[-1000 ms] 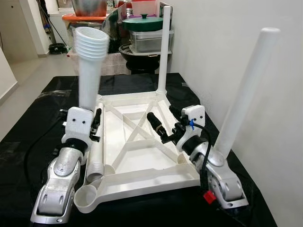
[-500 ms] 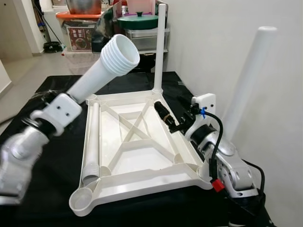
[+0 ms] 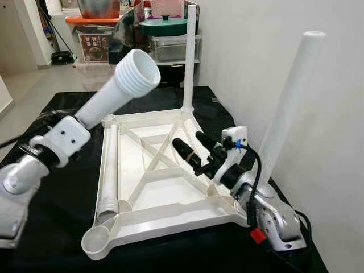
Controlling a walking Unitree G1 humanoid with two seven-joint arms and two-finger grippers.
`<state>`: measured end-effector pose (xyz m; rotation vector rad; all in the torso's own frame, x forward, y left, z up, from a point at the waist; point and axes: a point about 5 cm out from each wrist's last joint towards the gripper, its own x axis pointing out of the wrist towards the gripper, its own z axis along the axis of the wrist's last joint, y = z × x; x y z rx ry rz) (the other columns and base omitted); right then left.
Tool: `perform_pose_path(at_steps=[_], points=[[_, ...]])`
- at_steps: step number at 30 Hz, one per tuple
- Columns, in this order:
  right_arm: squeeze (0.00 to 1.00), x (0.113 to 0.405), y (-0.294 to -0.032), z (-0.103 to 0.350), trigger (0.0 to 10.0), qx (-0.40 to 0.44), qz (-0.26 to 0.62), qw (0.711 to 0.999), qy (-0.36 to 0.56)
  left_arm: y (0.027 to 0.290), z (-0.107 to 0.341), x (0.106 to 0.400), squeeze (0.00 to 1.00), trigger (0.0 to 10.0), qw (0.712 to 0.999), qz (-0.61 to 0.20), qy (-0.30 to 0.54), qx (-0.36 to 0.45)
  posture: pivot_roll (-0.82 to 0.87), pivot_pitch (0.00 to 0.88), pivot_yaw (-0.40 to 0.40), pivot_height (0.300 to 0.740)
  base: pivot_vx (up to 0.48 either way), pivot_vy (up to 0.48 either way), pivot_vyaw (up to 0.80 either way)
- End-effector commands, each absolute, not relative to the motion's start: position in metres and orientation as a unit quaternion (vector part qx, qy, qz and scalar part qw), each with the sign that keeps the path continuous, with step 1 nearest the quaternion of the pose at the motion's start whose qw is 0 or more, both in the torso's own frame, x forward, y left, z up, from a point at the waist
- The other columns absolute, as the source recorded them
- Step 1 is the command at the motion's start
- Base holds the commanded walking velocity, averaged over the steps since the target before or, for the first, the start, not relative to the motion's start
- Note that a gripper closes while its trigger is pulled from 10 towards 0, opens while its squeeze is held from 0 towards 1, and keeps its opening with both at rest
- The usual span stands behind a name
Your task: Building children table
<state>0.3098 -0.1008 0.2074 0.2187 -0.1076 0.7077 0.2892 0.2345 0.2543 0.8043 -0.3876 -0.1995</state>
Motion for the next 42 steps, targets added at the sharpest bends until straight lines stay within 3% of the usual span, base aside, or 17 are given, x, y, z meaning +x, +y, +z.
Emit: perform_pose_path(at_steps=[1, 11, 20, 27, 33, 38, 42], points=[[0.00, 0.309, -0.102, 0.203, 10.0, 0.090, 0.344, 0.933, -0.043, 0.227, 0.254, 0.287, 0.00, 10.0, 0.903, -0.102, -0.200, 0.366, 0.07, 0.000, -0.013, 0.740, 0.000, 0.000, 0.00], [0.00, 0.304, -0.103, 0.188, 10.0, 0.052, 0.342, 0.938, -0.011, 0.205, 0.243, 0.289, 0.00, 10.0, 0.922, -0.089, -0.209, 0.313, 0.07, 0.000, -0.016, 0.740, 0.000, 0.000, 0.00], [0.00, 0.291, -0.097, 0.178, 10.0, 0.022, 0.393, 0.919, 0.013, 0.205, 0.243, 0.293, 0.00, 10.0, 0.926, -0.079, -0.208, 0.304, 0.06, 0.000, -0.011, 0.740, 0.000, 0.000, 0.00], [0.00, 0.291, -0.098, 0.177, 10.0, 0.020, 0.387, 0.922, 0.011, 0.203, 0.239, 0.291, 0.00, 10.0, 0.928, -0.086, -0.202, 0.302, 0.06, 0.000, -0.010, 0.740, 0.000, 0.000, 0.00], [0.00, 0.306, -0.112, 0.190, 10.0, 0.036, 0.324, 0.945, -0.020, 0.195, 0.229, 0.287, 0.00, 10.0, 0.924, -0.107, -0.189, 0.316, 0.06, 0.000, -0.013, 0.740, 0.000, 0.000, 0.00], [0.00, 0.307, -0.116, 0.196, 10.0, 0.045, 0.322, 0.945, -0.027, 0.203, 0.229, 0.287, 0.00, 10.0, 0.919, -0.102, -0.185, 0.334, 0.07, 0.000, -0.014, 0.740, 0.000, 0.000, 0.00], [0.00, 0.310, -0.123, 0.210, 10.0, 0.132, 0.327, 0.935, -0.044, 0.218, 0.234, 0.289, 0.00, 10.0, 0.915, -0.086, -0.182, 0.350, 0.07, 0.000, -0.015, 0.740, 0.000, 0.000, 0.00]])
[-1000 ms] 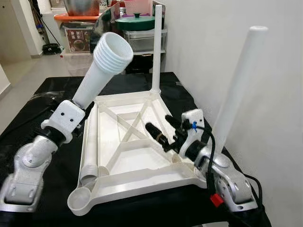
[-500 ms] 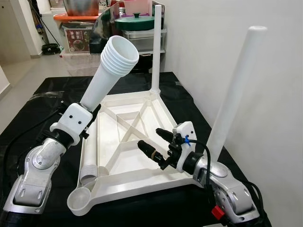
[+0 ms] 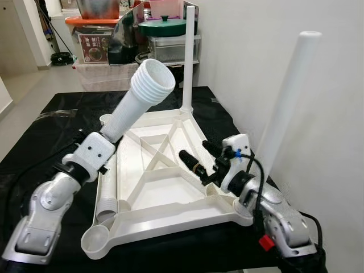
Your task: Building children table
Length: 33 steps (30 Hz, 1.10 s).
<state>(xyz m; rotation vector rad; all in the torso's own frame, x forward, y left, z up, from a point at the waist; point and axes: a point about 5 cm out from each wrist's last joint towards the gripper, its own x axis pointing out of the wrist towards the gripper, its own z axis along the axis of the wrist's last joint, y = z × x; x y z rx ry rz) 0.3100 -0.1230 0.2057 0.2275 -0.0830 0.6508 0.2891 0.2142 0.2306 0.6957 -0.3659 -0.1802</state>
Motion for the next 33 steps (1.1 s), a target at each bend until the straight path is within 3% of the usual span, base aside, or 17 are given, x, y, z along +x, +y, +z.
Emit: perform_pose_path(at_steps=[1, 7, 10, 20, 25, 27, 33], points=[[0.00, 0.309, -0.122, 0.215, 10.0, 0.150, 0.334, 0.929, -0.053, 0.220, 0.233, 0.289, 0.00, 10.0, 0.912, -0.091, -0.177, 0.358, 0.07, 0.000, -0.013, 0.740, 0.000, 0.000, 0.00], [0.00, 0.302, -0.116, 0.219, 10.0, 0.177, 0.372, 0.909, -0.056, 0.222, 0.231, 0.287, 0.00, 10.0, 0.908, -0.105, -0.167, 0.369, 0.07, 0.000, -0.012, 0.740, 0.000, 0.000, 0.00], [0.00, 0.289, -0.109, 0.218, 10.0, 0.199, 0.428, 0.880, -0.048, 0.226, 0.229, 0.286, 0.00, 10.0, 0.906, -0.117, -0.157, 0.376, 0.07, 0.000, -0.012, 0.740, 0.000, 0.000, 0.00], [0.00, 0.290, -0.105, 0.248, 10.0, 0.274, 0.419, 0.856, -0.128, 0.209, 0.219, 0.288, 0.00, 10.0, 0.919, -0.144, -0.148, 0.335, 0.07, 0.000, -0.004, 0.740, 0.000, 0.000, 0.00], [0.00, 0.289, -0.101, 0.257, 10.0, 0.280, 0.422, 0.850, -0.147, 0.203, 0.218, 0.289, 0.00, 10.0, 0.922, -0.153, -0.149, 0.323, 0.07, 0.000, -0.004, 0.740, 0.000, 0.000, 0.00], [0.00, 0.280, -0.085, 0.268, 10.0, 0.264, 0.459, 0.831, -0.169, 0.193, 0.218, 0.292, 0.00, 10.0, 0.923, -0.160, -0.154, 0.314, 0.07, 0.000, -0.006, 0.740, 0.000, 0.000, 0.00], [0.00, 0.274, -0.080, 0.266, 10.0, 0.248, 0.482, 0.823, -0.168, 0.197, 0.227, 0.296, 0.00, 10.0, 0.929, -0.142, -0.163, 0.301, 0.08, 0.000, -0.010, 0.740, 0.000, 0.000, 0.00]])
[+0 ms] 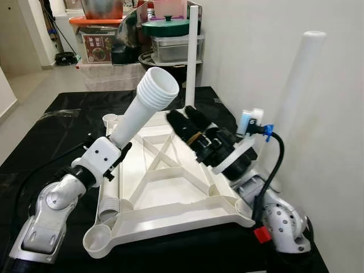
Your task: Building children table
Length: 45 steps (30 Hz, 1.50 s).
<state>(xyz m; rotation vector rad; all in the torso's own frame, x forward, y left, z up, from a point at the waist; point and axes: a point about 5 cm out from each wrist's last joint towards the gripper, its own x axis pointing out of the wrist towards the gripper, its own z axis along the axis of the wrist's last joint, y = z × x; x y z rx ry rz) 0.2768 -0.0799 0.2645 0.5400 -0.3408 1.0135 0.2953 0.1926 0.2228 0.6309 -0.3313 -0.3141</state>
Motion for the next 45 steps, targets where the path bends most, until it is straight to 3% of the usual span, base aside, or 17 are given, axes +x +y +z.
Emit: perform_pose_path(at_steps=[1, 10, 20, 32, 35, 36, 45], points=[[0.00, 0.274, -0.080, 0.266, 10.0, 0.248, 0.482, 0.823, -0.168, 0.197, 0.227, 0.296, 0.00, 10.0, 0.929, -0.142, -0.163, 0.301, 0.08, 0.000, -0.010, 0.740, 0.000, 0.000, 0.00], [0.00, 0.271, -0.073, 0.269, 10.0, 0.237, 0.485, 0.821, -0.184, 0.195, 0.228, 0.301, 0.00, 10.0, 0.936, -0.138, -0.159, 0.283, 0.07, 0.000, -0.001, 0.740, 0.000, 0.000, 0.00], [0.00, 0.269, -0.035, 0.286, 10.0, 0.242, 0.519, 0.793, -0.209, 0.181, 0.218, 0.303, 0.00, 10.0, 0.926, -0.186, -0.134, 0.299, 0.07, 0.000, 0.002, 0.740, 0.000, 0.000, 0.00], [0.00, 0.278, -0.028, 0.278, 10.0, 0.213, 0.500, 0.816, -0.197, 0.171, 0.203, 0.294, 0.00, 10.0, 0.913, -0.238, -0.103, 0.314, 0.08, 0.000, -0.006, 0.740, 0.000, 0.000, 0.00], [0.00, 0.286, -0.032, 0.278, 9.7, 0.216, 0.465, 0.835, -0.199, 0.167, 0.199, 0.293, 0.00, 10.0, 0.911, -0.250, -0.096, 0.315, 0.07, 0.000, -0.005, 0.740, 0.000, 0.000, 0.00], [0.00, 0.290, -0.033, 0.279, 0.0, 0.225, 0.451, 0.839, -0.204, 0.165, 0.195, 0.292, 0.00, 10.0, 0.908, -0.259, -0.092, 0.318, 0.07, 0.000, -0.005, 0.740, 0.000, 0.000, 0.00], [0.00, 0.290, -0.033, 0.277, 0.0, 0.244, 0.453, 0.835, -0.198, 0.167, 0.195, 0.293, 0.00, 10.0, 0.905, -0.257, -0.091, 0.326, 0.08, 0.000, -0.006, 0.740, 0.000, 0.000, 0.00]])
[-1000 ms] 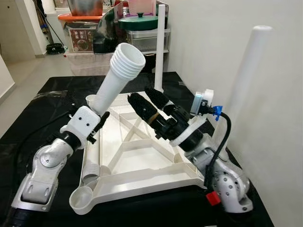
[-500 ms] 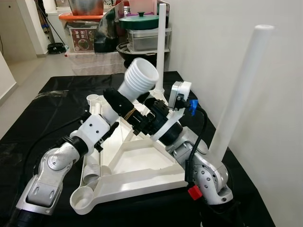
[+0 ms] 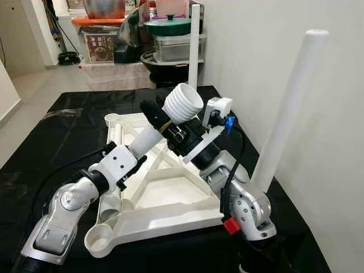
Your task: Building children table
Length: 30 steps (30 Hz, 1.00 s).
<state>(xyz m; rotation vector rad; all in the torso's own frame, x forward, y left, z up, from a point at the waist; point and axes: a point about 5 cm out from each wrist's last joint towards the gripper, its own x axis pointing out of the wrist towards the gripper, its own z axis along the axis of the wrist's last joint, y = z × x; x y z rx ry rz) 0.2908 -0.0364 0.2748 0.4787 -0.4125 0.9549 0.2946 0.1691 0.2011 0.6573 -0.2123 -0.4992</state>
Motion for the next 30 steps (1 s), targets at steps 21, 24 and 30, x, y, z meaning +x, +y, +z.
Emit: perform_pose_path(at_steps=[21, 24, 30], points=[[0.00, 0.316, -0.057, 0.276, 0.0, 0.282, 0.343, 0.872, -0.205, 0.170, 0.232, 0.294, 1.00, 10.0, 0.911, -0.195, -0.199, 0.303, 0.08, 0.000, -0.007, 0.740, 0.000, 0.000, 0.00], [0.00, 0.330, -0.074, 0.281, 0.0, 0.265, 0.280, 0.895, -0.226, 0.172, 0.243, 0.295, 1.00, 10.0, 0.912, -0.166, -0.220, 0.305, 0.08, 0.000, -0.008, 0.740, 0.000, 0.000, 0.00], [0.00, 0.350, -0.109, 0.290, 0.0, 0.273, 0.180, 0.912, -0.246, 0.172, 0.251, 0.295, 1.00, 10.0, 0.913, -0.147, -0.235, 0.299, 0.09, 0.000, -0.009, 0.740, 0.000, 0.000, 0.00]])
